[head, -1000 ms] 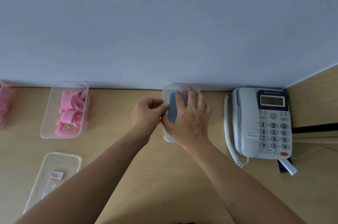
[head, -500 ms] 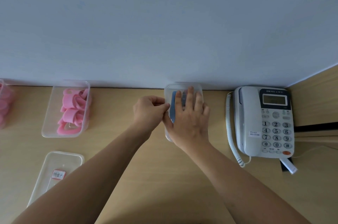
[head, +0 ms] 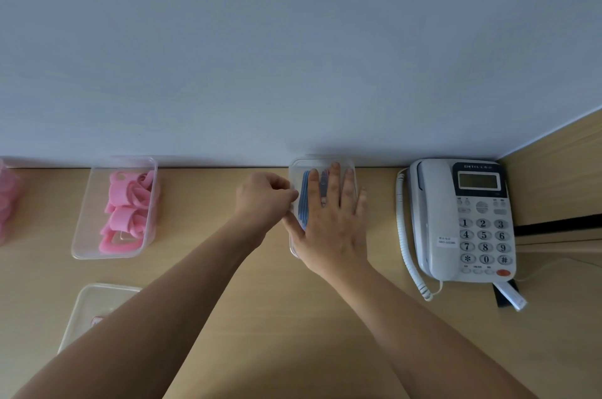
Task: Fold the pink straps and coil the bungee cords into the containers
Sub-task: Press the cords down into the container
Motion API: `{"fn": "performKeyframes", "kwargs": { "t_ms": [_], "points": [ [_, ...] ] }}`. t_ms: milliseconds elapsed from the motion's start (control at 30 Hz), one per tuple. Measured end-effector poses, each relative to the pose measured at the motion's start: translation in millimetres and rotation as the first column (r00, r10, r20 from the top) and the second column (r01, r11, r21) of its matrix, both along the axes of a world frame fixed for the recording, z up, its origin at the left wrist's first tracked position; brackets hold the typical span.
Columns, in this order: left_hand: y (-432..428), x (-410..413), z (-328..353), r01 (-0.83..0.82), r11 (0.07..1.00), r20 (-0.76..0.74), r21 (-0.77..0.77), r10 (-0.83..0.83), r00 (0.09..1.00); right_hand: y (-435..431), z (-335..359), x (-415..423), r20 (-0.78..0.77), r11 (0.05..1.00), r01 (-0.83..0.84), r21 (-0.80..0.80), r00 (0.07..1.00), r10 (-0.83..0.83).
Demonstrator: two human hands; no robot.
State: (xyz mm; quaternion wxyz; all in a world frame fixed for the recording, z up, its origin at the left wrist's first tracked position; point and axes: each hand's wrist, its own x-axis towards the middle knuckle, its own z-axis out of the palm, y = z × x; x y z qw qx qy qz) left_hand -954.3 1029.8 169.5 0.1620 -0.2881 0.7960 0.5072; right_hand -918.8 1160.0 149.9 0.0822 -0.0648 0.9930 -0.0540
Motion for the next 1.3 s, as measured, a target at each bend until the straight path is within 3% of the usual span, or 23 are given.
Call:
{"fn": "performKeyframes", "kwargs": {
  "t_ms": [567, 1033, 1300],
  "points": [
    [-2.4, -7.4, -4.7, 0.016, 0.994, 0.070, 0.112, -0.024, 0.997, -4.6, -3.3, 2.9, -0.029, 0.998, 0.051, -0.030, 0.998, -0.052],
    [2.9, -8.4, -14.8, 0.064, 0.995, 0.048, 0.078, -0.068, 0.997, 11.3, -5.7, 12.3, -0.053, 0.999, -0.024, -0.037, 0.998, 0.022],
    [0.6, -9.7, -15.1, 0.080, 0.995, 0.055, 0.062, -0.084, 0.995, 10.6, -8.9, 16.8, -0.107, 0.999, 0.016, -0.040, 0.994, -0.020]
  ]
}}
